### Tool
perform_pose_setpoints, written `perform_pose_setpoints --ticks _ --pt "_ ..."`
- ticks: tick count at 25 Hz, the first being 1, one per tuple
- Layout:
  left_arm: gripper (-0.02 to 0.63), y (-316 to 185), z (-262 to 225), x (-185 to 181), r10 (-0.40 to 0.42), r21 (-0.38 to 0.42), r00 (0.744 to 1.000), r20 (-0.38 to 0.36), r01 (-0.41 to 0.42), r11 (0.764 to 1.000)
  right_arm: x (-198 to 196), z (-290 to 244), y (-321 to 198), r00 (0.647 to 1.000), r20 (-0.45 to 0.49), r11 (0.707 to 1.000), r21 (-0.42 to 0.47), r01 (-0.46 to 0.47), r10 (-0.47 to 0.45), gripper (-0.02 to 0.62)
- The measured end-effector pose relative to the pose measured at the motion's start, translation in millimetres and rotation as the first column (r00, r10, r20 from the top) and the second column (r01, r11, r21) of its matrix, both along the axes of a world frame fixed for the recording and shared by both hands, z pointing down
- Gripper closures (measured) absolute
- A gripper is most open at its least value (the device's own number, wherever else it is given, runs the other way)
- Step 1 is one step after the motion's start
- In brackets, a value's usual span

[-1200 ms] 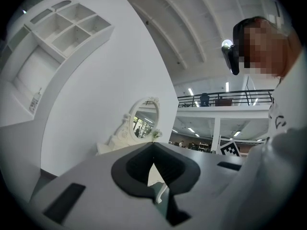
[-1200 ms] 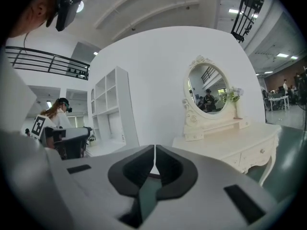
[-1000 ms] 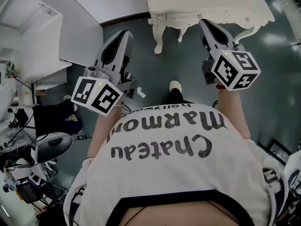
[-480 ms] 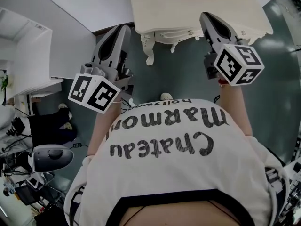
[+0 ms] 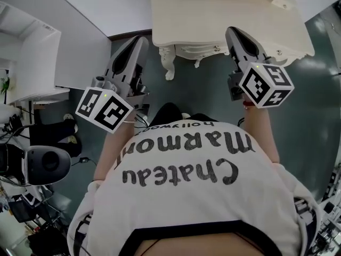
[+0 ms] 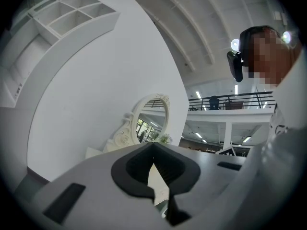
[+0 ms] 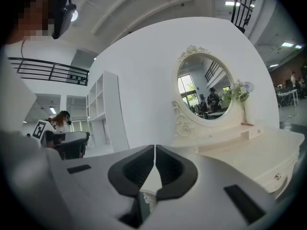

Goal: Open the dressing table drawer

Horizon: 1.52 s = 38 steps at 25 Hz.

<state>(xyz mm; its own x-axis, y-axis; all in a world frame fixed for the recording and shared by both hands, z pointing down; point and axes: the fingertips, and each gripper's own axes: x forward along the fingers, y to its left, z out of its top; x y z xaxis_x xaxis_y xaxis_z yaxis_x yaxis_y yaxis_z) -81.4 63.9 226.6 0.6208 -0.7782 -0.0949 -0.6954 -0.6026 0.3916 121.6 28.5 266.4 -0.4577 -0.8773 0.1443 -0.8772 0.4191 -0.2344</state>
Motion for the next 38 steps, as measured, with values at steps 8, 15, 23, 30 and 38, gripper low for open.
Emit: perform_pose_setpoints --ticks 8,15,23,30,38 --pt "0.584 -9 16 -12 -0.023 -0.027 1.0 0.001 0.023 0.999 -7 18 -10 1.0 0.02 1.0 -0.023 0.006 -0.006 0.568" --pt "0.584 -62 46 -23 -0.006 -0.072 1.0 -0.028 0.004 0.997 -20 56 -59 1.0 -0.022 0.996 -0.093 0.004 -0.006 0.568" --pt "0.583 -133 62 -43 -0.025 -0.133 0.999 -0.025 0.021 0.991 -22 94 -139 0.998 -0.054 0.98 -0.197 -0.021 0.011 0.568" --pt "0.583 -199 41 -74 -0.03 -0.122 0.999 -0.043 0.024 0.992 -36 107 -206 0.994 -0.11 0.965 -0.258 -0.051 0.024 0.566" --pt "0.584 -269 33 -123 -0.061 -0.099 0.998 -0.016 0.06 0.993 -21 134 -284 0.987 -0.042 0.928 -0.335 -0.163 0.158 0.567"
